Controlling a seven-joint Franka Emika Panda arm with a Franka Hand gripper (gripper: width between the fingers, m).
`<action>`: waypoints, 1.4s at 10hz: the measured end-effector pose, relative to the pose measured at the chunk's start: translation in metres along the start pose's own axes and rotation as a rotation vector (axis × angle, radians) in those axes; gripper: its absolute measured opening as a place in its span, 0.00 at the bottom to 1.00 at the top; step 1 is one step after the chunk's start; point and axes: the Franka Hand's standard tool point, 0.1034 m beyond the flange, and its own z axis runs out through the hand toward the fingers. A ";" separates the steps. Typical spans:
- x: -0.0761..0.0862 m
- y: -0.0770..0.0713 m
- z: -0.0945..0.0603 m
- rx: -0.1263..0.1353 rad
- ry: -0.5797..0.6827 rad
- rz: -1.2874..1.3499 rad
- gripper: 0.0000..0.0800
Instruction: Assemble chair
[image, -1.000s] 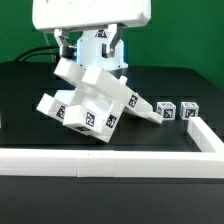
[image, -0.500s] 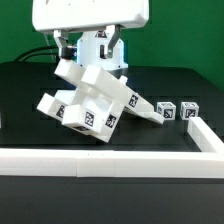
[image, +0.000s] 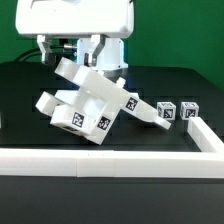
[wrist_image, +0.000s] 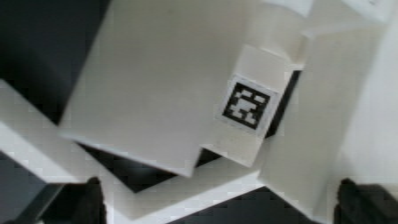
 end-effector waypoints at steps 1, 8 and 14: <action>0.001 0.006 0.003 -0.010 0.007 -0.002 0.81; 0.003 0.046 0.031 -0.085 0.034 -0.045 0.81; 0.006 0.036 0.024 -0.068 0.035 -0.054 0.81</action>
Offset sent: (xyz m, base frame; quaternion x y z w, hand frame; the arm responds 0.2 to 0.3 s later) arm 0.0109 -0.0150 -0.0104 0.0081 0.0070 -0.0144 0.9998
